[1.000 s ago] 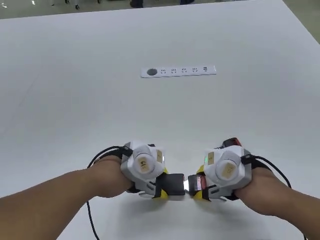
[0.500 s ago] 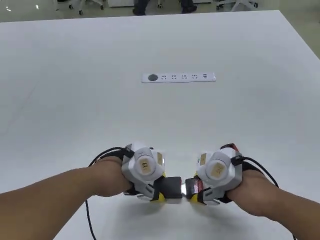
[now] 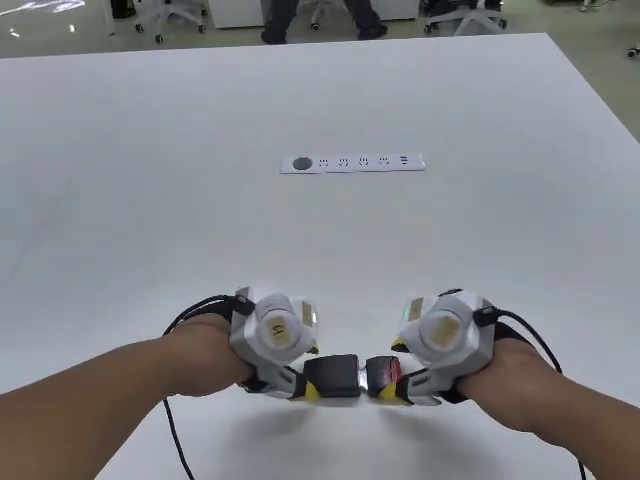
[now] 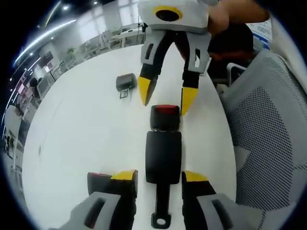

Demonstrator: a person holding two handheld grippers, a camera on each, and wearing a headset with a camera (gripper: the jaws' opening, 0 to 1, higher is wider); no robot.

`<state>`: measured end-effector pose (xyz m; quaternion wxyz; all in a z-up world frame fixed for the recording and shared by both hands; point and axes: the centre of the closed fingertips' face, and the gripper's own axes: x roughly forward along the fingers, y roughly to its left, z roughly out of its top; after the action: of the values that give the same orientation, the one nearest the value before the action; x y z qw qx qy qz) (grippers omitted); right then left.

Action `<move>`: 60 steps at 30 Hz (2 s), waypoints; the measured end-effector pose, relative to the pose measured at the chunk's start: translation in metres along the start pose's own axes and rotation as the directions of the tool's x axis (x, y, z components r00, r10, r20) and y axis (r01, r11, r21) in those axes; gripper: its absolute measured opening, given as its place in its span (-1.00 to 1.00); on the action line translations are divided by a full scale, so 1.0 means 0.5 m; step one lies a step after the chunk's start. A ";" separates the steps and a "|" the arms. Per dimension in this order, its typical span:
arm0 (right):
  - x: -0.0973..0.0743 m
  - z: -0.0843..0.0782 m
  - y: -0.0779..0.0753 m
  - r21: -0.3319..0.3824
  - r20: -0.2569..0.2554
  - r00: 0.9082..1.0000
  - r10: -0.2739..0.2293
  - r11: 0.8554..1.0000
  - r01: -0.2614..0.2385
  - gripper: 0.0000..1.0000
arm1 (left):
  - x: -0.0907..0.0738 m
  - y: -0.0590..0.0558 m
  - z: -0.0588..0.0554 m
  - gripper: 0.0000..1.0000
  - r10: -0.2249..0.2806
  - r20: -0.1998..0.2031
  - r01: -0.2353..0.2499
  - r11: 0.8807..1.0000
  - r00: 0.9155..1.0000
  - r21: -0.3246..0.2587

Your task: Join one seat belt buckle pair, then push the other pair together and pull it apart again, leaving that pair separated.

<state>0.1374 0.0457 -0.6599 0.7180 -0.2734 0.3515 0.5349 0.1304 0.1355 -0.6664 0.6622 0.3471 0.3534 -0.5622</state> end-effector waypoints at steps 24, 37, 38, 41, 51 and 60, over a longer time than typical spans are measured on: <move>-0.063 -0.110 -0.233 -0.061 -0.044 0.995 -0.094 0.994 0.092 -0.34 | -0.057 0.174 -0.080 -0.06 0.149 -0.029 -0.151 0.980 0.988 -0.131; -0.048 -0.112 -0.237 -0.168 -0.074 0.997 -0.015 0.986 0.002 -0.28 | -0.019 0.191 -0.095 -0.10 0.092 -0.079 -0.099 0.990 0.993 -0.101; -0.047 -0.114 -0.241 -0.168 -0.073 0.997 -0.015 0.986 0.003 -0.32 | -0.022 0.194 -0.094 -0.12 0.093 -0.082 -0.101 0.989 0.992 -0.104; -0.044 -0.121 -0.241 -0.171 -0.080 0.997 -0.012 0.985 -0.002 -0.35 | -0.021 0.190 -0.089 -0.18 0.082 -0.080 -0.090 0.991 0.993 -0.099; -0.038 -0.132 -0.247 -0.183 -0.099 0.995 -0.014 0.983 -0.005 -0.36 | -0.004 0.188 -0.103 -0.33 0.057 -0.109 -0.062 0.997 0.992 -0.051; -0.035 -0.134 -0.249 -0.176 -0.100 0.995 -0.006 0.984 -0.012 -0.35 | -0.006 0.189 -0.105 -0.33 0.042 -0.115 -0.045 0.999 0.992 -0.027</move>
<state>0.2397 -0.0505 -0.6843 0.6717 -0.3619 0.3388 0.5505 0.2195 0.1939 -0.6847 0.6581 0.3764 0.3916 -0.5215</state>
